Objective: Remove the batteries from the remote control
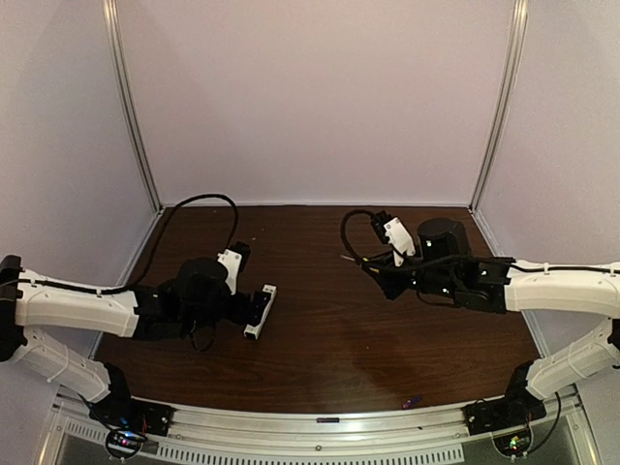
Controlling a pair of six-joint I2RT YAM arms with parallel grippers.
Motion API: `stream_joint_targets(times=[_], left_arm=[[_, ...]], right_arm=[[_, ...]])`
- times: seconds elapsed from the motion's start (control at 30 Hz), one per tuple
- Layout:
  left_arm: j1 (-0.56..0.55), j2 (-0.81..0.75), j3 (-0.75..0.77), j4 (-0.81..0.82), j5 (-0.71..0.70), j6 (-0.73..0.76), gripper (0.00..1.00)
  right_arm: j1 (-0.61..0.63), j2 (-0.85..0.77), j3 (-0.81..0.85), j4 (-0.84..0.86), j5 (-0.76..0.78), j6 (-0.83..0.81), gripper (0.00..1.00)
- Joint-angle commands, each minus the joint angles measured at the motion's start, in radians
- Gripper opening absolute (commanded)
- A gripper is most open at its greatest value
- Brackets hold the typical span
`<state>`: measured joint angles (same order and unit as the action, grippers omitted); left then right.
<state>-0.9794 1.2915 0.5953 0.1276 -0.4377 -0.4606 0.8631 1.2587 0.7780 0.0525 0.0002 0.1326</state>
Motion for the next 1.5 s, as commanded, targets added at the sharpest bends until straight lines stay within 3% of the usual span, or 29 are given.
stream_joint_targets(times=[0.0,0.27,0.4,0.67,0.97,1.27,1.47], left_arm=[[-0.012,-0.059,0.044,-0.076,0.084,0.102,0.97],[-0.016,-0.120,0.090,-0.160,0.248,0.221,0.98],[-0.016,-0.107,0.118,-0.188,0.288,0.309,0.92],[-0.016,-0.076,0.175,-0.145,0.524,0.436,0.86],[-0.016,0.054,0.317,-0.239,0.772,0.612,0.83],[-0.015,0.138,0.361,-0.246,0.885,0.642,0.57],[-0.015,0.160,0.368,-0.265,0.917,0.645,0.50]], right_arm=[[-0.004,0.035,0.049,-0.046,-0.145,-0.037,0.00],[0.004,0.071,0.075,-0.067,-0.385,-0.051,0.00],[0.013,0.086,0.090,-0.086,-0.494,-0.059,0.00],[0.040,0.122,0.135,-0.165,-0.578,-0.082,0.00],[0.078,0.130,0.148,-0.195,-0.620,-0.079,0.00],[0.087,0.100,0.138,-0.195,-0.616,-0.073,0.00],[0.087,0.095,0.137,-0.185,-0.618,-0.073,0.00]])
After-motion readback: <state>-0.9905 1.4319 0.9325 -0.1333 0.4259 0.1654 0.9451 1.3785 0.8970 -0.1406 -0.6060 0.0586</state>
